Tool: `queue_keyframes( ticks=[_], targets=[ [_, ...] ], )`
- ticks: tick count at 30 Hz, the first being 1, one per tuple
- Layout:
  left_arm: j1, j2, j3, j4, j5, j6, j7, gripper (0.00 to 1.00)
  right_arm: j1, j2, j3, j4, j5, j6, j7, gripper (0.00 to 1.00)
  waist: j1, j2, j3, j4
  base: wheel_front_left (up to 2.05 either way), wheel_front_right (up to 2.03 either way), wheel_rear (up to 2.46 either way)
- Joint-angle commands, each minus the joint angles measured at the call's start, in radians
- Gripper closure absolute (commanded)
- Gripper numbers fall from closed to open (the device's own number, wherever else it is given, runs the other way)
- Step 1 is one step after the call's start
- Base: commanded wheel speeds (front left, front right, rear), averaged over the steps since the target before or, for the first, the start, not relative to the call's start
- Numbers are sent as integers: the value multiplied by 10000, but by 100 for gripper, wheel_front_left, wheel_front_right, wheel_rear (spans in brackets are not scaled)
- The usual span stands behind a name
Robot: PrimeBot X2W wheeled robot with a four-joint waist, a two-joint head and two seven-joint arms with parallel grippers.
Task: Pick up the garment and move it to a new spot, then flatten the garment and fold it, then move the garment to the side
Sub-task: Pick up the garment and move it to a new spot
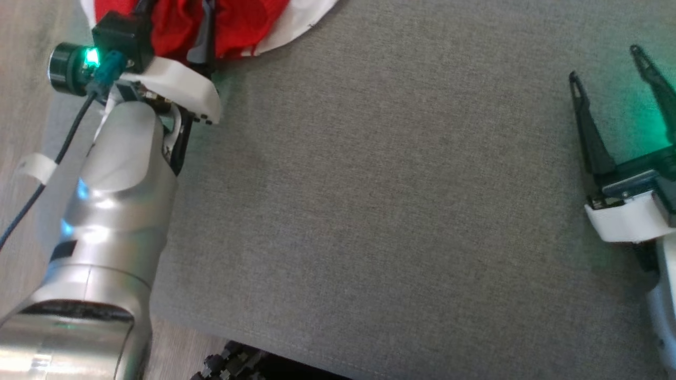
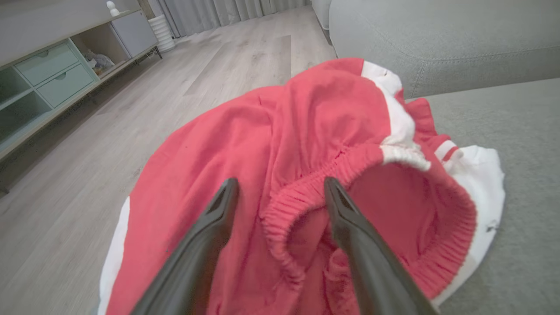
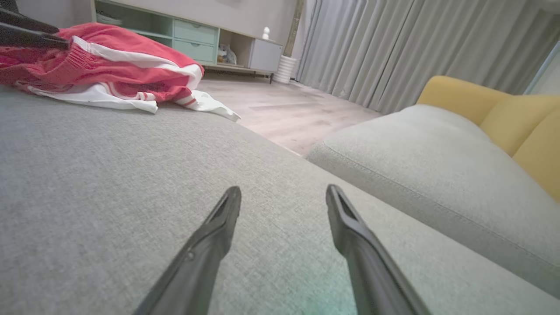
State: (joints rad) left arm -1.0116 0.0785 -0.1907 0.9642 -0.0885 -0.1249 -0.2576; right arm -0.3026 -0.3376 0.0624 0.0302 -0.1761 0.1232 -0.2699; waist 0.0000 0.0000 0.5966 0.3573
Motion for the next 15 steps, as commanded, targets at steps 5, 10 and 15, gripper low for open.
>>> queue_keyframes(
  ticks=[5, 10, 15],
  targets=[
    [-480, 583, 364, -328, 19, 408, -42, 0, 330, -351, -116, 30, -62, 75, 81, 0, 0, 0, 393, -185, 0, 0, 0],
    [-210, 557, 346, -602, 174, 639, -42, 100, 424, -215, -157, 84, -58, 75, 81, 0, 0, 0, 358, -208, 0, 0, 0],
    [-85, 444, 329, 391, 18, 444, -42, 100, 527, -73, -188, 133, -17, 75, 81, 0, 0, 0, 138, -219, 0, 0, 0]
  ],
)
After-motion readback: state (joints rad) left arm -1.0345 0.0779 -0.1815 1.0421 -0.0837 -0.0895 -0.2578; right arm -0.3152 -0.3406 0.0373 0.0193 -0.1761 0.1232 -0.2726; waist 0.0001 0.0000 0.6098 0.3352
